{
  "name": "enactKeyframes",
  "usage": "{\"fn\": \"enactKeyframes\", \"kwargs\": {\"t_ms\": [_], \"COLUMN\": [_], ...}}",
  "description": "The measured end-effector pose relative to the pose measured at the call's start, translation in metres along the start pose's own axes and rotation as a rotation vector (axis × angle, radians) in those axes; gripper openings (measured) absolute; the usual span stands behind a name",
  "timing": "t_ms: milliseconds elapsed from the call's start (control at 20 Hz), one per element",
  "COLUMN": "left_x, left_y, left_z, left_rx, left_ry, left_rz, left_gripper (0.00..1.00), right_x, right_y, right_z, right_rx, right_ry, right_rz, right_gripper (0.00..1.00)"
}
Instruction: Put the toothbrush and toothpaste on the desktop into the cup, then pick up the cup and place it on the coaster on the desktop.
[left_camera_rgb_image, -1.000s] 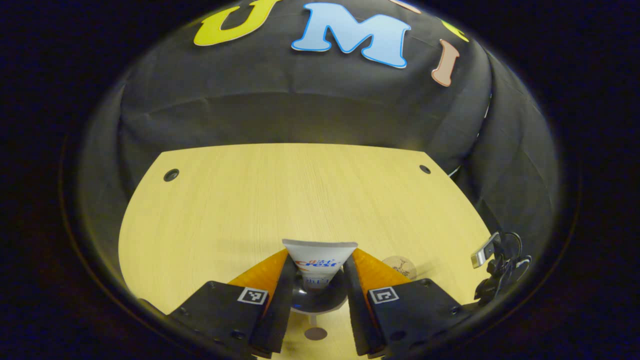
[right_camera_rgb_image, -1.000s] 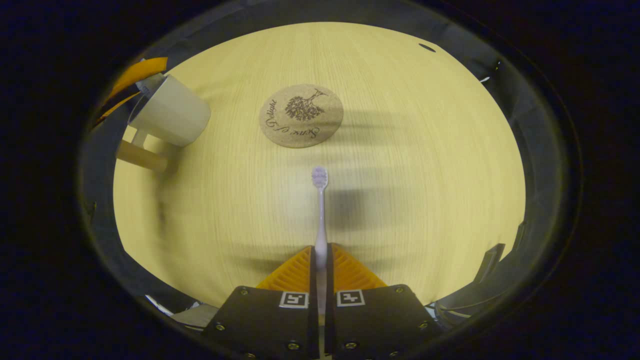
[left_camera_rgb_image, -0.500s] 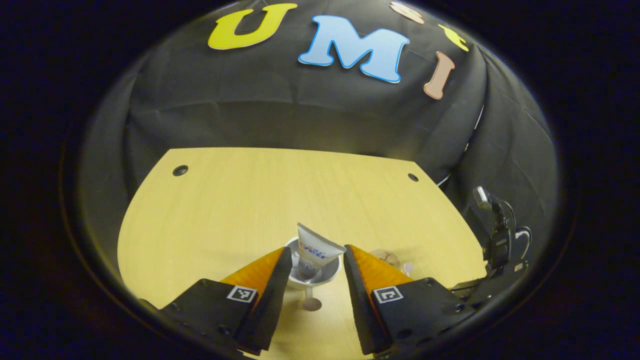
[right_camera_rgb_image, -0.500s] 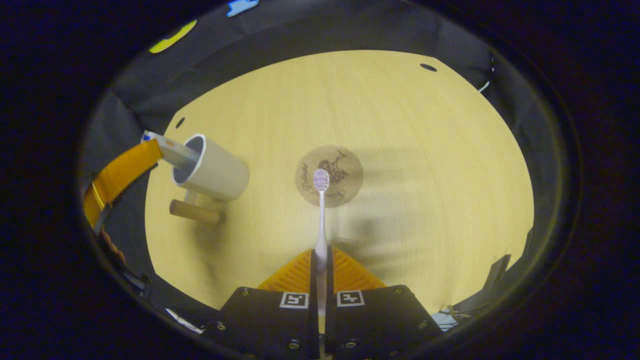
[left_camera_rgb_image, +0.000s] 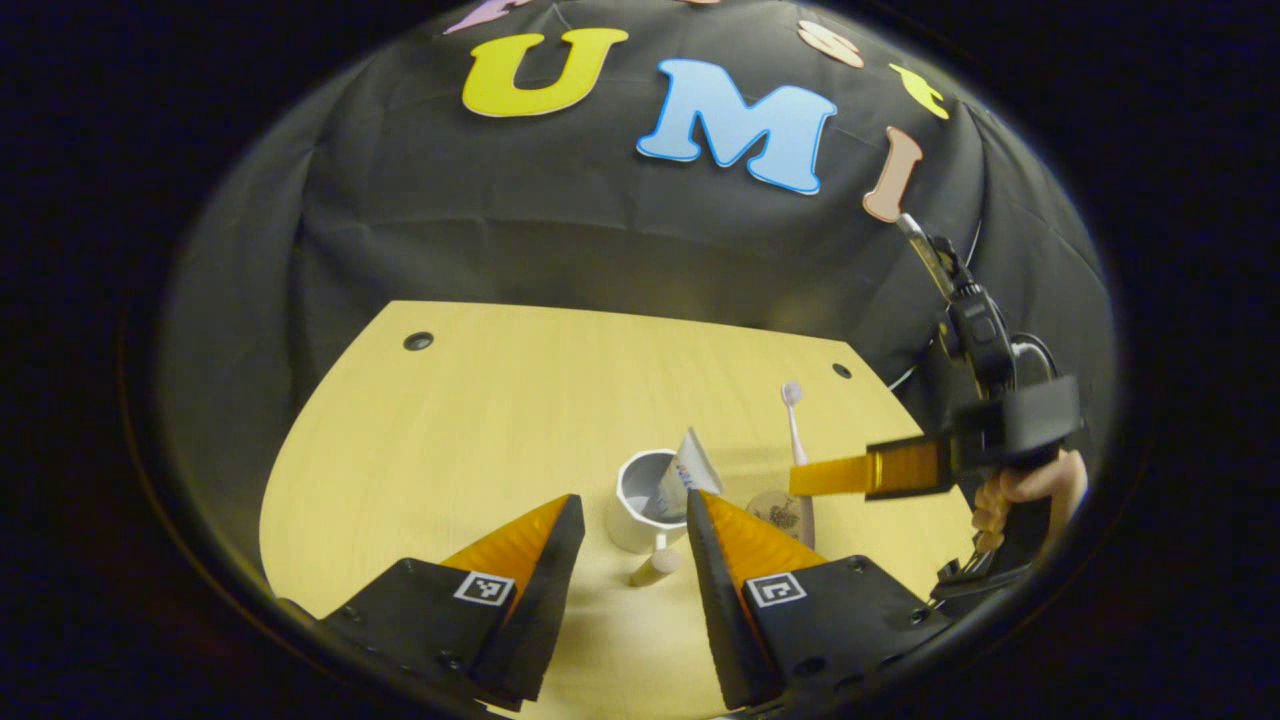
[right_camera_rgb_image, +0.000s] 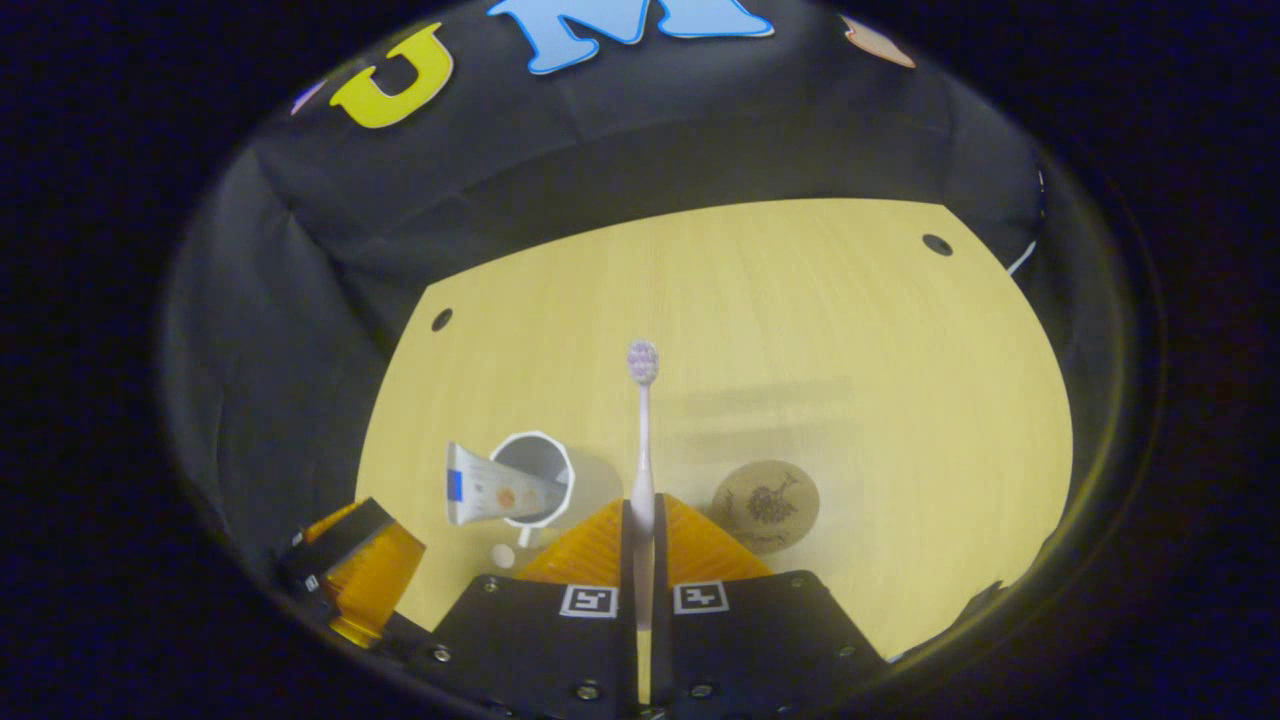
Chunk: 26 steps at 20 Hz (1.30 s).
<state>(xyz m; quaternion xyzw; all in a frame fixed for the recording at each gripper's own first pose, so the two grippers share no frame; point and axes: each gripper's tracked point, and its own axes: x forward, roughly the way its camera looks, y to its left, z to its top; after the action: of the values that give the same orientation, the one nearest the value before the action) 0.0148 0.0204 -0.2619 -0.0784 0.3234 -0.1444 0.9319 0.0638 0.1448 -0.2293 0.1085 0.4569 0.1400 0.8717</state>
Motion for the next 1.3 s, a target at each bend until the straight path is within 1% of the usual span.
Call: {"fn": "enactKeyframes", "kwargs": {"t_ms": [300,400,450,550,600,650,700,750,800,950,1200,1300], "left_x": [-0.036,-0.045,-0.050,-0.058,-0.061,-0.066,-0.068,-0.069,-0.070,-0.068,-0.052,-0.045], "left_y": [0.046,0.061,0.068,0.081,0.084,0.087,0.090,0.091,0.090,0.083,0.063,0.058], "left_z": [-0.013,-0.018,-0.022,-0.028,-0.031,-0.034,-0.037,-0.040,-0.043,-0.044,-0.038,-0.036], "left_rx": [-0.056,-0.075,-0.084,-0.103,-0.112,-0.120,-0.127,-0.131,-0.133,-0.125,-0.087,-0.067], "left_ry": [-0.012,-0.007,-0.003,0.005,0.006,0.007,0.010,0.016,0.022,0.034,0.044,0.048], "left_rz": [0.104,0.137,0.155,0.186,0.198,0.209,0.219,0.225,0.226,0.221,0.182,0.163], "left_gripper": [0.70,0.70,0.63,0.63,0.63,0.70,0.66,0.63,0.70,0.70,0.70,0.70], "right_x": [0.014,0.027,0.034,0.045,0.048,0.050,0.052,0.054,0.056,0.052,0.041,0.036], "right_y": [0.043,0.052,0.055,0.056,0.056,0.056,0.055,0.053,0.053,0.049,0.042,0.036], "right_z": [0.061,0.066,0.064,0.060,0.057,0.054,0.052,0.051,0.046,0.042,0.007,-0.006], "right_rx": [-0.032,-0.043,-0.051,-0.090,-0.109,-0.119,-0.124,-0.130,-0.132,-0.118,-0.147,-0.166], "right_ry": [-0.140,-0.171,-0.168,-0.178,-0.186,-0.198,-0.212,-0.230,-0.238,-0.277,-0.279,-0.275], "right_rz": [0.058,0.068,0.069,0.056,0.054,0.054,0.056,0.057,0.063,0.079,0.085,0.069], "right_gripper": [0.06,0.06,0.06,0.06,0.02,0.02,0.06,0.06,0.06,0.06,0.06,0.06]}}
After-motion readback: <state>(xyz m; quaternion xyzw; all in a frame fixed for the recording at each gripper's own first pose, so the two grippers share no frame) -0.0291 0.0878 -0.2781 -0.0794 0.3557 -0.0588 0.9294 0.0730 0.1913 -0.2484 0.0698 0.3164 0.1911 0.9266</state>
